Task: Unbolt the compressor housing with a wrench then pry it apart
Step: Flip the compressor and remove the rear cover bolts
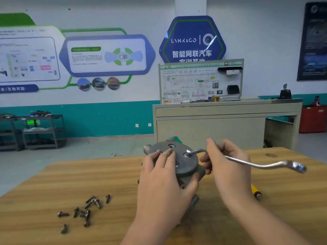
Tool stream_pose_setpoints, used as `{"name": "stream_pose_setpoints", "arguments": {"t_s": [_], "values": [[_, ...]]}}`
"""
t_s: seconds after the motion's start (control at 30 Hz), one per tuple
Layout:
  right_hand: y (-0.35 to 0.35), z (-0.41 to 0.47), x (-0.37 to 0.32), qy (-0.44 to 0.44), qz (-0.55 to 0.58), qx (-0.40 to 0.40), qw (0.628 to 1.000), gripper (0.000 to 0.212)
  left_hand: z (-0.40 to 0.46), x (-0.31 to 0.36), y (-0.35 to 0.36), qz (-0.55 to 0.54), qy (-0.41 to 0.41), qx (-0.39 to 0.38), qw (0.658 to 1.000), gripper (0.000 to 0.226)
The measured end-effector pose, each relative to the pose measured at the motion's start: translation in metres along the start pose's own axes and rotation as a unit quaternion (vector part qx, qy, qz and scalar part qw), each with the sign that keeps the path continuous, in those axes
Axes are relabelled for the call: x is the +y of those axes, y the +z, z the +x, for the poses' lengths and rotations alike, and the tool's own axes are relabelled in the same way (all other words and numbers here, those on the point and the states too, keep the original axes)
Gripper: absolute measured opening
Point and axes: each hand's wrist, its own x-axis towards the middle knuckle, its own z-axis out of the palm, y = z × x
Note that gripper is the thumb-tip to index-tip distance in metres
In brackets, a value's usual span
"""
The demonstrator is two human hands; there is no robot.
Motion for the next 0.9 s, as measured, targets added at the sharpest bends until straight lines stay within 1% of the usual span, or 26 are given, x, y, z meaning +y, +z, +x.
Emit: {"name": "stream_pose_setpoints", "arguments": {"t_s": [0.07, 0.1, 0.13, 0.2, 0.23, 0.27, 0.3, 0.33, 0.4, 0.47, 0.53, 0.57, 0.6, 0.63, 0.67, 0.7, 0.73, 0.8, 0.83, 0.9], "values": [[0.006, -0.013, -0.002, -0.069, -0.058, -0.005, 0.996, 0.039, -0.004, 0.000, -0.003, 0.005, -0.012, -0.004, 1.000, 0.087], [0.009, -0.018, -0.003, -0.115, -0.101, -0.003, 0.988, 0.040, -0.006, 0.000, -0.004, 0.005, -0.017, -0.007, 1.000, 0.086], [0.012, -0.023, -0.004, -0.171, -0.155, 0.005, 0.973, 0.040, -0.006, -0.001, -0.004, 0.003, -0.017, -0.011, 1.000, 0.084], [0.020, -0.031, -0.010, -0.279, -0.282, 0.016, 0.918, 0.035, -0.007, -0.003, -0.002, 0.038, 0.010, -0.024, 0.999, 0.077], [0.025, -0.035, -0.013, -0.311, -0.336, 0.025, 0.889, 0.032, -0.008, -0.004, 0.000, 0.068, 0.039, -0.028, 0.997, 0.071], [0.029, -0.037, -0.015, -0.320, -0.371, 0.043, 0.870, 0.030, -0.007, -0.005, 0.002, 0.089, 0.060, -0.031, 0.994, 0.067], [0.032, -0.039, -0.015, -0.317, -0.390, 0.065, 0.862, 0.029, -0.007, -0.007, 0.005, 0.101, 0.067, -0.032, 0.992, 0.064], [0.034, -0.041, -0.015, -0.310, -0.395, 0.087, 0.861, 0.028, -0.006, -0.008, 0.008, 0.109, 0.066, -0.029, 0.991, 0.063], [0.035, -0.045, -0.014, -0.300, -0.377, 0.111, 0.869, 0.031, -0.006, -0.011, 0.013, 0.113, 0.061, -0.018, 0.992, 0.063], [0.035, -0.048, -0.011, -0.298, -0.336, 0.114, 0.886, 0.036, -0.006, -0.014, 0.016, 0.105, 0.063, -0.005, 0.992, 0.064], [0.036, -0.051, -0.008, -0.288, -0.287, 0.098, 0.909, 0.035, -0.008, -0.014, 0.015, 0.063, 0.055, 0.012, 0.996, 0.068], [0.037, -0.052, -0.007, -0.267, -0.250, 0.088, 0.927, 0.035, -0.009, -0.015, 0.012, 0.028, 0.049, 0.024, 0.998, 0.070], [0.036, -0.050, -0.005, -0.228, -0.193, 0.085, 0.951, 0.034, -0.009, -0.017, 0.008, -0.011, 0.045, 0.036, 0.998, 0.071], [0.032, -0.047, -0.003, -0.172, -0.116, 0.083, 0.975, 0.034, -0.010, -0.020, 0.004, -0.046, 0.045, 0.044, 0.997, 0.073], [0.026, -0.042, 0.000, -0.105, -0.030, 0.075, 0.991, 0.035, -0.010, -0.025, 0.001, -0.065, 0.053, 0.051, 0.995, 0.075], [0.018, -0.034, 0.002, -0.035, 0.044, 0.050, 0.997, 0.035, -0.010, -0.032, -0.002, -0.073, 0.065, 0.051, 0.994, 0.077], [0.009, -0.025, 0.001, 0.033, 0.088, 0.009, 0.996, 0.032, -0.010, -0.039, -0.005, -0.080, 0.077, 0.047, 0.993, 0.078], [-0.004, -0.002, 0.000, 0.161, 0.107, -0.090, 0.977, 0.022, -0.007, -0.050, -0.009, -0.102, 0.095, 0.028, 0.990, 0.080], [-0.006, 0.010, -0.001, 0.226, 0.108, -0.125, 0.960, 0.020, -0.005, -0.054, -0.009, -0.115, 0.104, 0.023, 0.988, 0.079], [-0.003, 0.036, -0.003, 0.336, 0.083, -0.163, 0.924, 0.023, -0.003, -0.059, -0.006, -0.144, 0.118, 0.030, 0.982, 0.075]]}}
